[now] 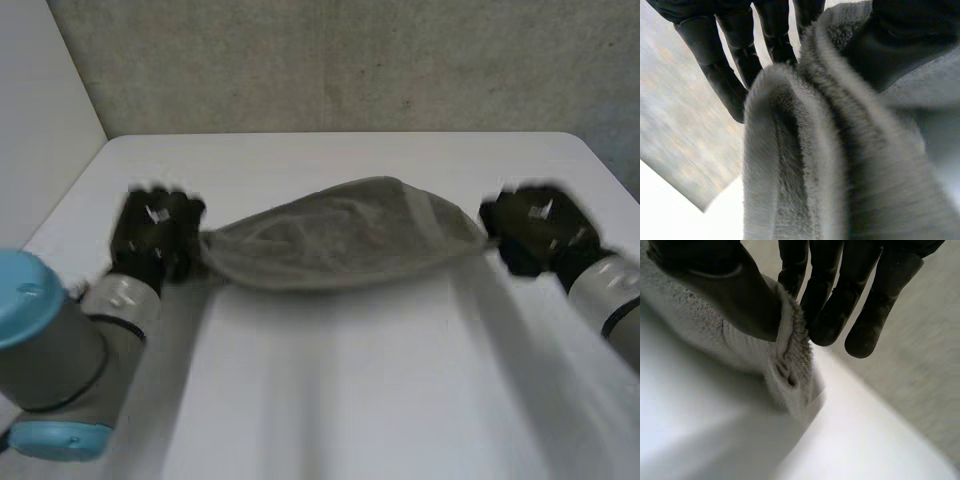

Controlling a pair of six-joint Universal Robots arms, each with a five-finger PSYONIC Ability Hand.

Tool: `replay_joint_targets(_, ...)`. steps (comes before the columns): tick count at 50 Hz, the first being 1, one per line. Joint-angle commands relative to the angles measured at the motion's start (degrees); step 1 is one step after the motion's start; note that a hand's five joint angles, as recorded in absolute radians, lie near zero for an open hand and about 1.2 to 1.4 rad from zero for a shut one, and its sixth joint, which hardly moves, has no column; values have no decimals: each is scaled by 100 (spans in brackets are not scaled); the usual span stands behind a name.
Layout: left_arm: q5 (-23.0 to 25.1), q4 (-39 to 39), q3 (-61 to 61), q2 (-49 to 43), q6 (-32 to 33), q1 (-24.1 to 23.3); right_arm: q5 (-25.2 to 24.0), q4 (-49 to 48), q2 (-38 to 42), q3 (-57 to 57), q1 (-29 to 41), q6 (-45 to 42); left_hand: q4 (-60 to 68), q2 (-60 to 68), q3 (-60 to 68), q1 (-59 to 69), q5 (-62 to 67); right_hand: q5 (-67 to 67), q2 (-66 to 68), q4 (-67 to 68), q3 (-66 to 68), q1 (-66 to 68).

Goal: Fold the towel.

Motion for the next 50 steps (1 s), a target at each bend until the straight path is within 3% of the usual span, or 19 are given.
replay_joint_targets(1,11,-190,464,1653,-222,-115,-62,1451,-1180,-1608,-17,895,-570,-324,-826,-243,-1451,334,478,363,411,393)
replay_joint_targets(3,46,-749,1006,2205,-309,-132,-133,1930,-1296,-2123,-43,958,-570,-324,-826,-243,-1451,334,478,363,411,393)
replay_joint_targets(5,46,-1135,1331,2329,-319,-132,-194,2831,-1392,-3059,-244,923,-570,-324,-826,-243,-1451,334,478,363,411,393)
replay_joint_targets(9,73,-2062,1932,2233,-310,-115,-360,3474,-1279,-3702,-394,608,-570,-324,-826,-243,-1451,334,478,363,411,393)
replay_joint_targets(11,212,-2954,2317,1788,-301,-106,-423,3679,-1129,-3898,-395,307,-570,-324,-826,-243,-1451,334,478,363,411,393)
replay_joint_targets(14,362,-3667,2537,1173,-310,-36,-370,3916,-742,-4100,-342,-220,-570,-324,-826,-243,-1451,334,478,363,411,393)
replay_joint_targets(19,380,-4153,2775,250,-248,43,-124,3942,-30,-4153,150,-572,-570,-324,-826,-243,-1451,334,478,363,411,393)
replay_joint_targets(24,380,-4197,3336,-594,-248,271,499,3872,882,-4328,773,-939,-570,-324,-826,-243,-1451,334,478,363,411,393)
replay_joint_targets(30,380,-4197,4714,-1369,-257,298,729,3353,1552,-4865,1003,-1169,-570,-324,-826,-243,-1451,334,478,363,411,393)
replay_joint_targets(32,354,-4180,5101,-1405,-292,298,1104,2279,1684,-5102,1151,-1038,-570,-324,-826,-243,-1451,334,478,363,411,393)
replay_joint_targets(33,345,-4101,5427,-1379,-344,298,1107,2272,1684,-5102,1152,-1037,-570,-324,-826,-243,-1451,334,478,363,411,393)
replay_joint_targets(35,328,-3901,5752,-1336,-362,307,1623,480,1474,-4867,1170,-749,-570,-324,-826,-243,-1451,334,478,363,411,393)
replay_joint_targets(36,293,-3524,5903,-1248,-380,307,1625,471,1473,-4865,1170,-747,-570,-324,-826,-243,-1451,334,478,363,411,393)
replay_joint_targets(37,292,-3521,5904,-1247,-380,307,1851,-426,1142,-4595,1152,-617,-570,-324,-826,-243,-1451,334,478,363,411,393)
replay_joint_targets(38,223,-3042,5922,-1117,-415,298,1854,-435,1139,-4592,1152,-615,-570,-324,-826,-243,-1451,334,478,363,411,393)
replay_joint_targets(39,222,-3037,5922,-1115,-415,298,1975,-965,756,-4340,1143,-581,-570,-324,-826,-243,-1451,334,478,363,411,393)
replay_joint_targets(41,134,-2224,5686,-774,-547,307,1985,-1050,436,-4214,1117,-572,-570,-324,-826,-243,-1451,334,478,363,411,393)
replay_joint_targets(44,169,-1791,5274,-554,-574,316,1862,-672,374,-4214,1091,-510,-570,-324,-826,-243,-1451,334,478,363,411,393)
replay_joint_targets(50,178,-1728,4402,-368,-538,360,1336,-31,374,-3777,1056,-405,-570,-324,-826,-243,-1451,334,478,363,411,393)
